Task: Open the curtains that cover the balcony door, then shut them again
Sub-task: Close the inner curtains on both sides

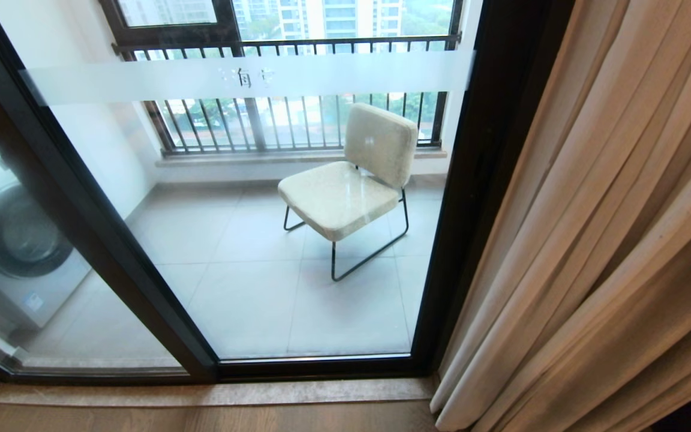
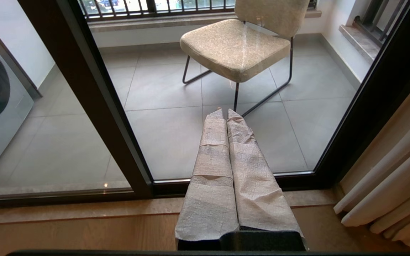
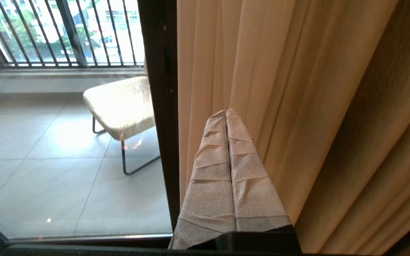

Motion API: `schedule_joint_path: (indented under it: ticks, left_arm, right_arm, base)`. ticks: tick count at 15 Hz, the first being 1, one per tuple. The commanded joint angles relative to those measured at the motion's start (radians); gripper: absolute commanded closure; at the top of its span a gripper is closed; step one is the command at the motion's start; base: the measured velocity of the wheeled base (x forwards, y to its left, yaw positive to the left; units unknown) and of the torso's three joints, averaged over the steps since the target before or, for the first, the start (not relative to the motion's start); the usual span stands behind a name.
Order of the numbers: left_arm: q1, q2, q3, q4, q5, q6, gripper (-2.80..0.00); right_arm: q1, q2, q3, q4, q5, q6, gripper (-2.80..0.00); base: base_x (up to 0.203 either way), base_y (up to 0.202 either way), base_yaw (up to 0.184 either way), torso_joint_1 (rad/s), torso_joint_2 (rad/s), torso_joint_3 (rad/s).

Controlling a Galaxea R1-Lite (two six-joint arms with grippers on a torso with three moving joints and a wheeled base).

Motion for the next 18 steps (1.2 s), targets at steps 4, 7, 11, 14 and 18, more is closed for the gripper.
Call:
schedule_joint_path:
  ticks: [4,7,11,14,18]
  left_arm:
    - [0.000,0.000,0.000,0.000,0.000,0.000,0.00]
    - [0.000,0.000,0.000,0.000,0.000,0.000,0.00]
    - [0.000,0.000,0.000,0.000,0.000,0.000,0.00]
    - [0.000,0.000,0.000,0.000,0.000,0.000,0.00]
    - [0.000,0.000,0.000,0.000,0.000,0.000,0.00]
  right_arm:
    - [-0.032,0.224,-0.194,-0.023,0.000,0.029,-2.80]
    - [-0.058,0.294,-0.280,-0.038,-0.001,0.051,-2.80]
    - [-0.091,0.370,-0.386,-0.045,0.000,0.061,-2.80]
    - [-0.092,0.417,-0.458,-0.046,0.000,0.102,-2.80]
    - [-0.092,0.455,-0.481,-0.144,0.006,0.112,-2.80]
  base:
    - [0.000,0.000,0.000,0.000,0.00,0.000]
    - [0.000,0.000,0.000,0.000,0.00,0.000]
    - [0.000,0.000,0.000,0.000,0.00,0.000]
    - [0.000,0.000,0.000,0.000,0.00,0.000]
    - [0.000,0.000,0.000,0.000,0.00,0.000]
